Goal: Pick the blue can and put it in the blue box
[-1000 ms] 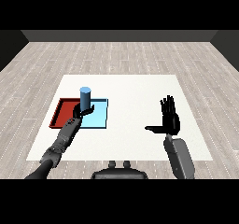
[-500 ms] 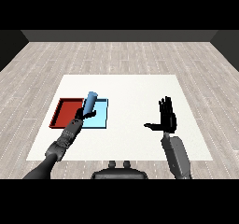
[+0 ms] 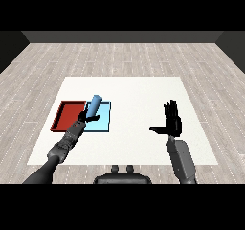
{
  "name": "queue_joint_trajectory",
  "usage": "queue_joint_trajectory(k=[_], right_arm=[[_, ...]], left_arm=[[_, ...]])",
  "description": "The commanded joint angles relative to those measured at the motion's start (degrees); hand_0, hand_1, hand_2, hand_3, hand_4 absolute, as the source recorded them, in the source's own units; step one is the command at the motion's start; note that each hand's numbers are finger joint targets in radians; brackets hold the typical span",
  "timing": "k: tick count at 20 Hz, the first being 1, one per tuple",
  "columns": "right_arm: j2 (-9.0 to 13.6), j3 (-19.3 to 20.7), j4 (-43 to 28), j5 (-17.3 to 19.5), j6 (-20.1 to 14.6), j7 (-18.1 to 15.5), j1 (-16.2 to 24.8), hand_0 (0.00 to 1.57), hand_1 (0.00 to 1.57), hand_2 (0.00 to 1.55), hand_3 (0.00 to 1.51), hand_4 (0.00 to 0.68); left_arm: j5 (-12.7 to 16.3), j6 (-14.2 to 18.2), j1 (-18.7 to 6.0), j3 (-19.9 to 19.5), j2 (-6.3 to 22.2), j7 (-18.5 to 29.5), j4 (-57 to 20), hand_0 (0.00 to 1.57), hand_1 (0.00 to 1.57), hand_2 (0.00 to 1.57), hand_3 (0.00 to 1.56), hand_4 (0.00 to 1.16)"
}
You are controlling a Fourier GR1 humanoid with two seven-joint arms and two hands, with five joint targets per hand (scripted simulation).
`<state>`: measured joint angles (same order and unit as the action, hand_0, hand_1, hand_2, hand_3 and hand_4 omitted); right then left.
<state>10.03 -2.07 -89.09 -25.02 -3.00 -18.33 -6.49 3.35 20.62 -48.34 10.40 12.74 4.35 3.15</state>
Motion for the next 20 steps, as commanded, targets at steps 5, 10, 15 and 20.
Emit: queue_joint_trajectory(k=[5,10,15,20], right_arm=[[-1.1,-0.7,-4.7,-0.8,0.1,1.6,3.0,0.0,0.0,0.0,0.0,0.0],[-0.3,0.6,-2.6,-1.5,2.6,0.1,2.4,0.0,0.0,0.0,0.0,0.0],[0.1,0.6,-4.4,-1.7,1.9,1.8,1.4,0.0,0.0,0.0,0.0,0.0],[0.9,0.4,-4.3,-0.4,0.9,3.4,1.2,0.0,0.0,0.0,0.0,0.0]], left_arm=[[-1.3,1.4,2.6,0.0,0.4,-1.5,-2.2,0.0,0.0,0.0,0.0,0.0],[2.8,15.7,4.2,-4.9,-1.6,7.6,4.1,0.0,0.0,0.0,0.0,0.0],[6.1,17.6,5.9,-8.8,-1.7,25.1,16.7,0.0,0.0,0.0,0.0,0.0],[7.9,5.2,13.7,-8.1,-2.6,36.9,29.8,0.0,0.0,0.0,0.0,0.0]])
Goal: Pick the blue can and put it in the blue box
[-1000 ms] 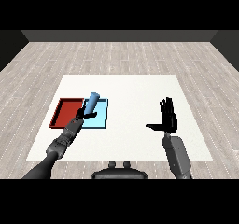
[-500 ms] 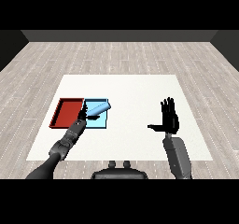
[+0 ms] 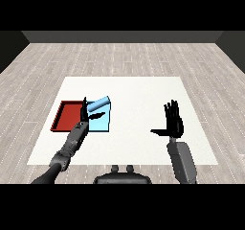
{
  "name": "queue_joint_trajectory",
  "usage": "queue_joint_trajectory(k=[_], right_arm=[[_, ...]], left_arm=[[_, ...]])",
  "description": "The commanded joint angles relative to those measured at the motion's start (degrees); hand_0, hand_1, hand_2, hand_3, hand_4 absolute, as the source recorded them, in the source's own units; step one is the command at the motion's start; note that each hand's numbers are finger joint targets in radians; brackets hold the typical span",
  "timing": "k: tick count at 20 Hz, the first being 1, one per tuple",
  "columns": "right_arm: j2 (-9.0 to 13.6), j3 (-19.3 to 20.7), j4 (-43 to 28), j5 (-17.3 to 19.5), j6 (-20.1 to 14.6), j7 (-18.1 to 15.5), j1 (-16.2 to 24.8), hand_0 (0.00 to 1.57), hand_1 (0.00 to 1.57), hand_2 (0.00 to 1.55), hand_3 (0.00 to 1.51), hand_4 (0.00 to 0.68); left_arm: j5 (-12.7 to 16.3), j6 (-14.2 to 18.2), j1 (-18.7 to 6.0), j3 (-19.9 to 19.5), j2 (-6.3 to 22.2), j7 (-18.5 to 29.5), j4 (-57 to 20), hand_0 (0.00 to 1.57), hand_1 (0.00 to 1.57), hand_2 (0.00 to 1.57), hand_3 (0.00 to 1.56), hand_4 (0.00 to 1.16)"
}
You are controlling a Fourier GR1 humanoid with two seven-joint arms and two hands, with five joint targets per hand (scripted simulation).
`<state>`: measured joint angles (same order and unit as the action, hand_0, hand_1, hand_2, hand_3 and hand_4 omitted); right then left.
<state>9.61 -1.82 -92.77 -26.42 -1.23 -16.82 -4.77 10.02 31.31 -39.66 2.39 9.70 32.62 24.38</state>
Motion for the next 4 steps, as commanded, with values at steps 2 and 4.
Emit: queue_joint_trajectory(k=[2,4], right_arm=[[1.6,0.6,-0.9,0.0,-0.5,2.8,-0.2,0.0,0.0,0.0,0.0,0.0],[1.8,-0.4,0.0,2.1,-0.4,1.9,0.1,0.0,0.0,0.0,0.0,0.0]], left_arm=[[2.3,-8.0,6.4,0.9,-2.3,10.1,14.6,0.0,0.0,0.0,0.0,0.0],[2.5,-10.0,12.2,2.5,-3.0,12.7,20.6,0.0,0.0,0.0,0.0,0.0]])
